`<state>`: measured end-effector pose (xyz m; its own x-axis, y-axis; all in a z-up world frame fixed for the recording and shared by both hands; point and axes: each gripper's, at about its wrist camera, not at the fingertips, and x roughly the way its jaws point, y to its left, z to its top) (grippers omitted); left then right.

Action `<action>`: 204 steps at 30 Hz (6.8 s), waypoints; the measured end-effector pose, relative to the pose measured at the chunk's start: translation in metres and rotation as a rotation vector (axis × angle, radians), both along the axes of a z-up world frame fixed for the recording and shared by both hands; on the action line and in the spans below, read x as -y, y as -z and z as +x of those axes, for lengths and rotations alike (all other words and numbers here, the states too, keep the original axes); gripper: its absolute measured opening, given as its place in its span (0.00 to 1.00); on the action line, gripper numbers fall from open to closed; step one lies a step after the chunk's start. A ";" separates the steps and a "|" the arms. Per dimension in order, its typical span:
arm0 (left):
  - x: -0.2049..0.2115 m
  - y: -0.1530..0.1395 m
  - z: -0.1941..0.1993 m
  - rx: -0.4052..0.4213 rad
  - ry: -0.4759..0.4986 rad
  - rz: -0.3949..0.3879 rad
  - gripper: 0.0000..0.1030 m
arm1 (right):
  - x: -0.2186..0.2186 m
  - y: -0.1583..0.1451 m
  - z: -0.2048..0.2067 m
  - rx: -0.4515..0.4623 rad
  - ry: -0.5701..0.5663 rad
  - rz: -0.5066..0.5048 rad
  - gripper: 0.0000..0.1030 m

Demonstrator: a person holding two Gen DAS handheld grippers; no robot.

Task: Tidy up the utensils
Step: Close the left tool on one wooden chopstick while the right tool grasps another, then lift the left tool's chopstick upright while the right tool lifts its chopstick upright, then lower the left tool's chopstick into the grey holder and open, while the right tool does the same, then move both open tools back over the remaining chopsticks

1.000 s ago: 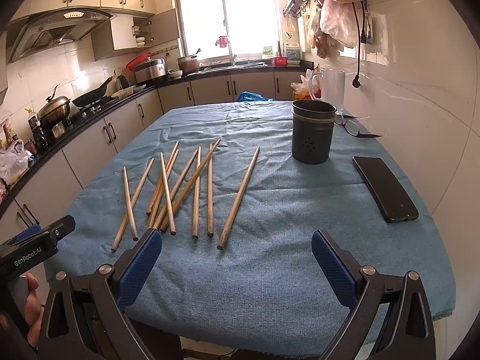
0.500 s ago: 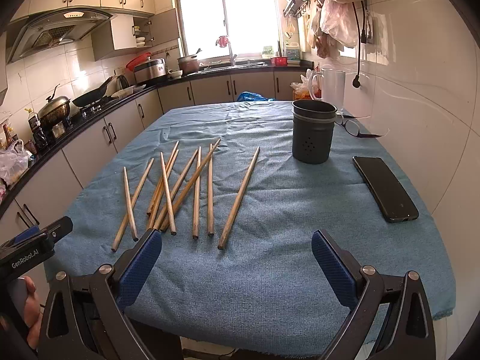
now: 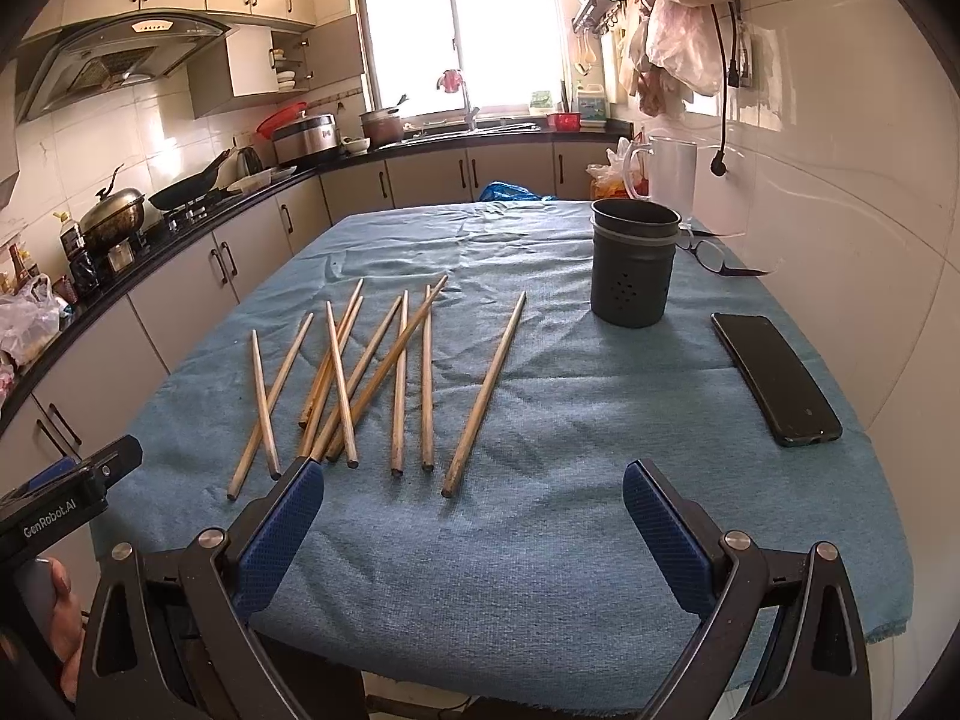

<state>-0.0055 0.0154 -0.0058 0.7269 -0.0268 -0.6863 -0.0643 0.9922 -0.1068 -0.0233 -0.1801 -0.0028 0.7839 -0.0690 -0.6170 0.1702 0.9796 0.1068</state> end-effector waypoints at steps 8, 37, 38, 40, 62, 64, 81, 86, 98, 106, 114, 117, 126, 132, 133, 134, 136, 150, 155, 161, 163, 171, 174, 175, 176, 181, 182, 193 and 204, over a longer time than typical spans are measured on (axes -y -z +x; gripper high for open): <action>0.000 0.001 0.016 -0.062 0.059 -0.012 1.00 | 0.002 -0.002 0.007 -0.008 -0.032 0.009 0.96; 0.039 0.043 0.236 -0.432 0.067 0.003 0.09 | 0.059 -0.001 0.167 -0.315 -0.034 0.233 0.46; 0.035 0.043 0.237 -0.432 0.076 0.004 0.07 | 0.059 0.004 0.178 -0.338 -0.030 0.236 0.44; 0.034 0.043 0.237 -0.432 0.105 0.009 0.06 | 0.059 0.016 0.196 -0.392 -0.013 0.232 0.37; 0.030 0.017 0.236 -0.342 0.253 -0.105 0.06 | 0.078 0.037 0.234 -0.402 0.009 0.239 0.07; 0.030 0.002 0.228 -0.287 0.269 -0.119 0.06 | 0.077 0.022 0.224 -0.334 -0.006 0.253 0.07; 0.032 -0.100 0.164 0.066 0.312 -0.137 0.06 | 0.061 -0.062 0.137 0.169 -0.041 0.189 0.07; 0.033 -0.108 0.161 0.081 0.321 -0.143 0.06 | 0.066 -0.065 0.130 0.201 -0.024 0.205 0.07; 0.059 -0.128 0.156 0.108 0.390 -0.152 0.06 | 0.084 -0.079 0.108 0.263 0.011 0.236 0.07; 0.095 -0.143 0.154 0.126 0.459 -0.157 0.06 | 0.106 -0.089 0.087 0.313 0.067 0.260 0.07; 0.139 -0.158 0.159 0.135 0.531 -0.175 0.06 | 0.144 -0.102 0.070 0.364 0.149 0.285 0.07; 0.158 -0.165 0.166 0.131 0.556 -0.195 0.06 | 0.159 -0.108 0.067 0.382 0.176 0.298 0.07; 0.216 -0.192 0.195 0.143 0.600 -0.242 0.06 | 0.205 -0.144 0.071 0.446 0.236 0.297 0.07; 0.255 -0.204 0.224 0.142 0.622 -0.278 0.06 | 0.230 -0.153 0.092 0.454 0.263 0.292 0.07; 0.262 -0.203 0.229 0.139 0.625 -0.286 0.06 | 0.233 -0.153 0.097 0.452 0.267 0.292 0.07; 0.269 -0.202 0.234 0.136 0.627 -0.292 0.06 | 0.237 -0.151 0.104 0.444 0.271 0.291 0.07; 0.281 -0.196 0.243 0.126 0.629 -0.298 0.06 | 0.242 -0.145 0.113 0.427 0.271 0.298 0.07; 0.335 -0.107 0.282 -0.054 0.646 -0.240 0.06 | 0.251 -0.072 0.161 0.220 0.223 0.363 0.07; 0.334 -0.102 0.281 -0.063 0.656 -0.240 0.11 | 0.248 -0.068 0.163 0.198 0.210 0.364 0.10; 0.325 -0.115 0.271 -0.039 0.661 -0.247 0.24 | 0.247 -0.084 0.145 0.243 0.243 0.340 0.31; 0.315 -0.123 0.263 -0.023 0.663 -0.259 0.24 | 0.246 -0.089 0.135 0.258 0.257 0.336 0.31; 0.250 -0.132 0.229 0.019 0.594 -0.259 0.31 | 0.223 -0.087 0.096 0.234 0.240 0.319 0.39; 0.219 -0.122 0.218 -0.001 0.555 -0.248 0.31 | 0.206 -0.078 0.095 0.194 0.204 0.308 0.40; 0.206 -0.115 0.215 -0.018 0.540 -0.252 0.31 | 0.200 -0.075 0.095 0.182 0.194 0.307 0.40; 0.195 -0.108 0.214 -0.037 0.524 -0.252 0.31 | 0.192 -0.069 0.096 0.162 0.170 0.315 0.40; 0.131 -0.066 0.219 -0.161 0.400 -0.240 0.31 | 0.165 -0.048 0.107 0.101 0.107 0.330 0.40; 0.121 -0.057 0.220 -0.183 0.378 -0.236 0.31 | 0.159 -0.042 0.112 0.080 0.085 0.342 0.40; 0.061 0.027 0.251 -0.449 0.211 -0.322 0.31 | 0.103 -0.012 0.135 -0.041 -0.047 0.324 0.40; 0.078 0.041 0.266 -0.500 0.224 -0.301 0.22 | 0.087 0.002 0.144 -0.098 -0.085 0.322 0.40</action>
